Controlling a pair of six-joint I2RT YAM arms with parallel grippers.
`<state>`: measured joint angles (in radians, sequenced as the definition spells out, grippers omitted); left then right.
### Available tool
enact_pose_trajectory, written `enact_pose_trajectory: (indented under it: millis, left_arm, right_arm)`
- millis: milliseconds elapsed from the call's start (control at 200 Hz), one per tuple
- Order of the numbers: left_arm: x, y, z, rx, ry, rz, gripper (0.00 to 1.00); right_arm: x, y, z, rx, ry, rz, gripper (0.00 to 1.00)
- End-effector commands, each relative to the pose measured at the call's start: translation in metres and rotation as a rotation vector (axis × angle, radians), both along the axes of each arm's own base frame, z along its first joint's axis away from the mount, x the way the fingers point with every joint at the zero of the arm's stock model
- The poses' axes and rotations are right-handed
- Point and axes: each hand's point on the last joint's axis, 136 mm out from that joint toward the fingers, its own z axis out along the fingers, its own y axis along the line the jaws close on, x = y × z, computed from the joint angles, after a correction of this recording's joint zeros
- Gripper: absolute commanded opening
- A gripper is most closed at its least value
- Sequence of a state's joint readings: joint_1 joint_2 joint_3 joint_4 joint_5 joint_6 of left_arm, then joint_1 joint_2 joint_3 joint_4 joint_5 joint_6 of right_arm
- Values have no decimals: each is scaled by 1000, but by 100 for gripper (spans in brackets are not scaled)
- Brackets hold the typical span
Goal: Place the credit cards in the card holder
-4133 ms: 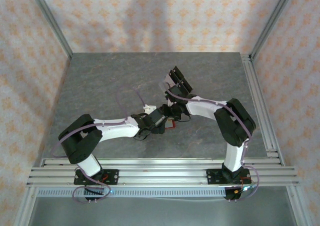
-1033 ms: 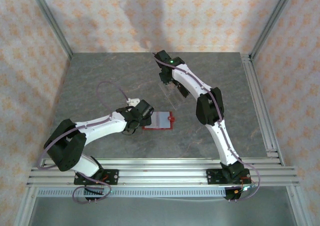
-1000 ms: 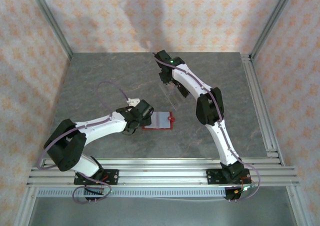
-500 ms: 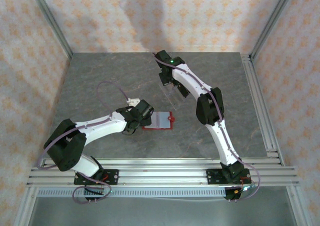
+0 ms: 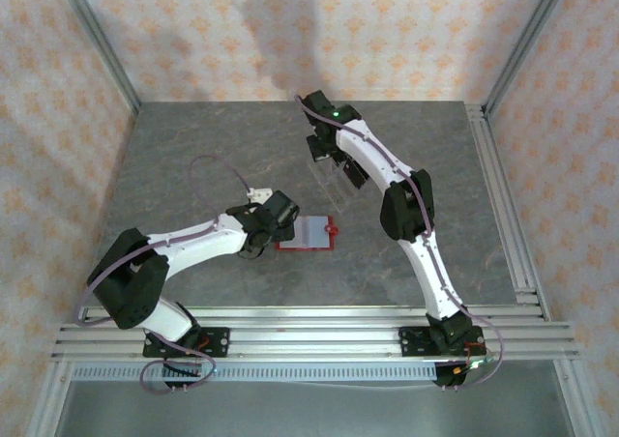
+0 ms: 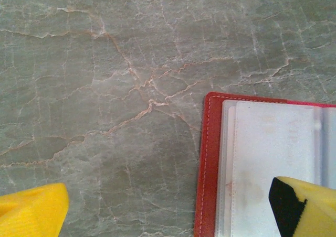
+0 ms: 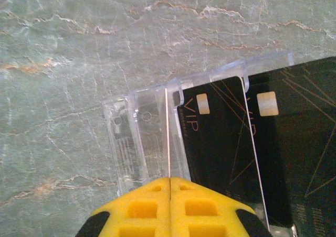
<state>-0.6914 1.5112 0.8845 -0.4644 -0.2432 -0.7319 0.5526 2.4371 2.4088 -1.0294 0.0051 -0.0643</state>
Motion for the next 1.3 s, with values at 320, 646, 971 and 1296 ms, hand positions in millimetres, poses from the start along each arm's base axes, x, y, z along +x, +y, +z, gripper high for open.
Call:
enact_pose_trajectory:
  millis: [320,646,971,1296]
  left_arm:
    - [2,14,7,65,-8,10,100]
    - [-3,22,4,76,-7,19,100]
    - [1,11,-5,43,4,-32,100]
    - [5,-2,-14,23,19,-84,100]
  right_arm:
    - [-34,15,108,304,-73,8,0]
    - [-83,9,100,451,-20,-31,0]
    - [-162,11,60,649,69,-116,0]
    - [-204,16,28,875,74,-230,0]
